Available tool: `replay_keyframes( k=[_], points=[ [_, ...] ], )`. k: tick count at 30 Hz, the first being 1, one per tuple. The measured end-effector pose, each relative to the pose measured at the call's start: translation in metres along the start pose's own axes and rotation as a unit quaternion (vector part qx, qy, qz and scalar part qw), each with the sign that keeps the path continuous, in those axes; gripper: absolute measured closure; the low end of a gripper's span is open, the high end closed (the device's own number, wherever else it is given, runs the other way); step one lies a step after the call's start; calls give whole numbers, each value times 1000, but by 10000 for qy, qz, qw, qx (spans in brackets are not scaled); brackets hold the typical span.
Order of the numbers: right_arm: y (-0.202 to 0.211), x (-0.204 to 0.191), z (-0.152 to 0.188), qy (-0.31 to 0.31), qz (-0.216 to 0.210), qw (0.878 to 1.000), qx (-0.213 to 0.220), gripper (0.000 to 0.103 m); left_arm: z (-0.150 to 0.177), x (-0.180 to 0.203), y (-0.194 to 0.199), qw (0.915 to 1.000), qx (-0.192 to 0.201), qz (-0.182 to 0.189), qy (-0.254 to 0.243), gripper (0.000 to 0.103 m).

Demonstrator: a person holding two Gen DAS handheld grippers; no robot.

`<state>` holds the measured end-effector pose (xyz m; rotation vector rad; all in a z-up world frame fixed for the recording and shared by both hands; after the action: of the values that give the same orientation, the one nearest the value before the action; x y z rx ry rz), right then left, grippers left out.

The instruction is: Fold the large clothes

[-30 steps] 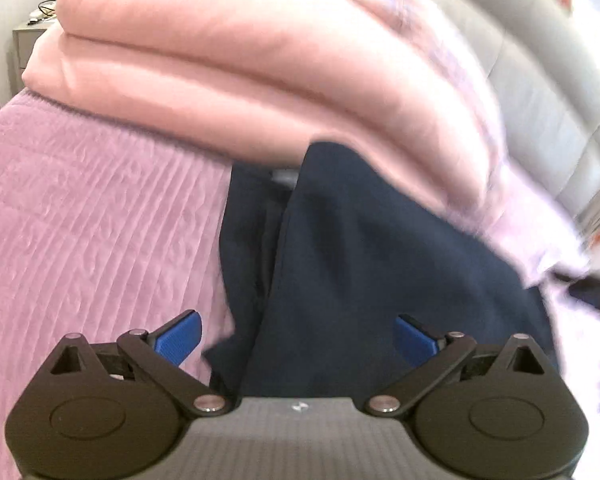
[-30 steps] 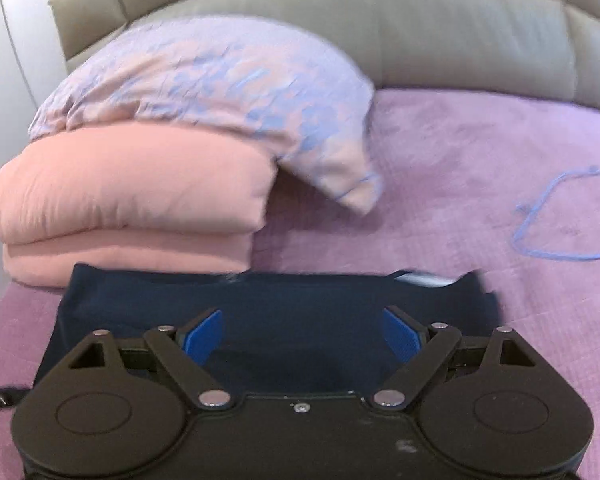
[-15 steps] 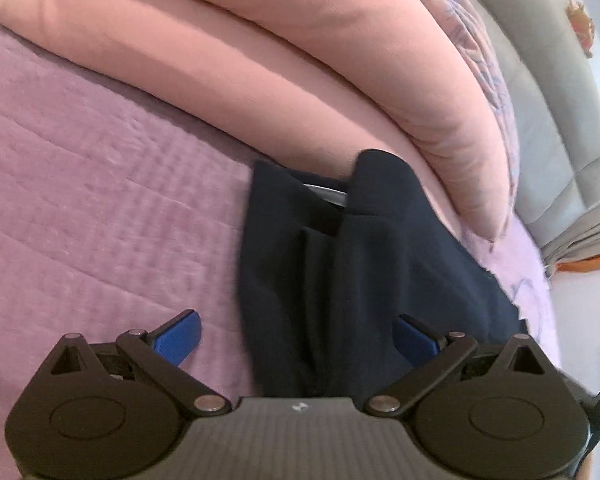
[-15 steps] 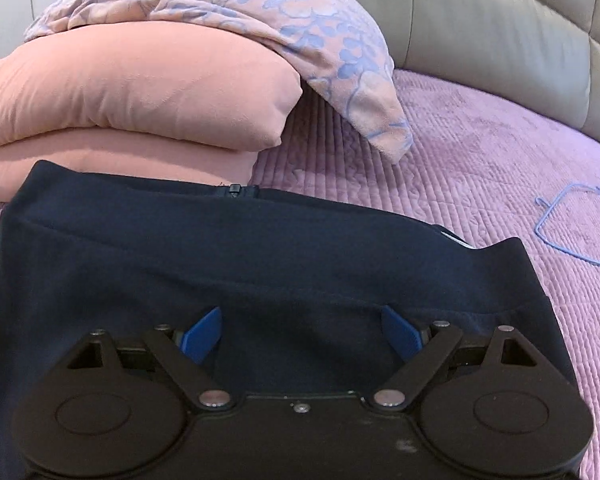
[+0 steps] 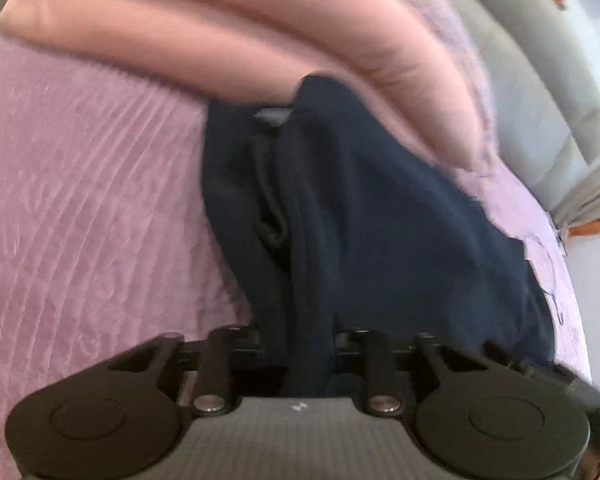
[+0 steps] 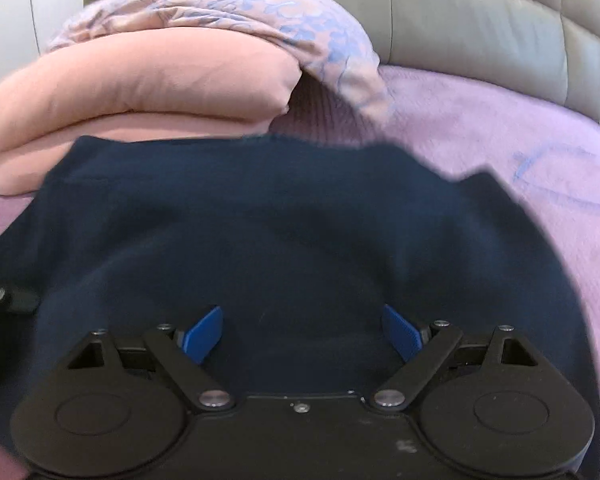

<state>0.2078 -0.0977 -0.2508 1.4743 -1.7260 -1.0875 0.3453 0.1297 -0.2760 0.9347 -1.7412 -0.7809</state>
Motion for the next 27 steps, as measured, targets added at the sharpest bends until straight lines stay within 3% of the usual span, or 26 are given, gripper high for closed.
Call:
replay_keyframes(
  k=[3, 8, 10, 12, 15, 19, 22, 24, 27],
  points=[
    [13, -8, 22, 396, 197, 9990, 49, 0, -6, 27, 18, 9995, 181, -182, -204, 79],
    [30, -1, 47, 175, -399, 9987, -264, 0, -18, 96, 50, 9961, 694, -113, -533, 83],
    [40, 11, 48, 103, -887, 9953, -378, 1, -21, 128, 53, 9931, 813, -276, -804, 83],
    [56, 37, 43, -436, -1383, 9889, -315, 2, -20, 166, 54, 9882, 962, -423, -1115, 83],
    [85, 104, 26, -1515, -1872, 9706, 71, 2, -10, 228, 45, 9794, 1118, -521, -1598, 82],
    [106, 170, -4, -1979, -2708, 9410, 462, 1, 20, 296, -3, 9710, 965, -555, -2117, 82],
    [100, 205, -19, -2114, -3410, 9138, 629, 1, 51, 323, -51, 9753, 529, -399, -2105, 82],
    [84, 217, -24, -2120, -3828, 8978, 490, 1, 68, 329, -76, 9767, 321, -475, -2067, 82],
    [58, 209, -23, -1583, -3989, 9032, 25, 1, 80, 335, -94, 9754, 305, -704, -2067, 81]
  ],
)
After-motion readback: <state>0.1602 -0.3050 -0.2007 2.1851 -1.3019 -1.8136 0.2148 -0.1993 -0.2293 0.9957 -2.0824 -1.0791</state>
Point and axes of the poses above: each gripper's, at about its wrist camera, not at the fingertips, and y roughly against the way its jaws point, x to its right, z to its underside, the point moved 9 cm from there along -y, roughly the way its jaws point, and after that the axes turned 12 degrees about -x, right-handed, at the moved point
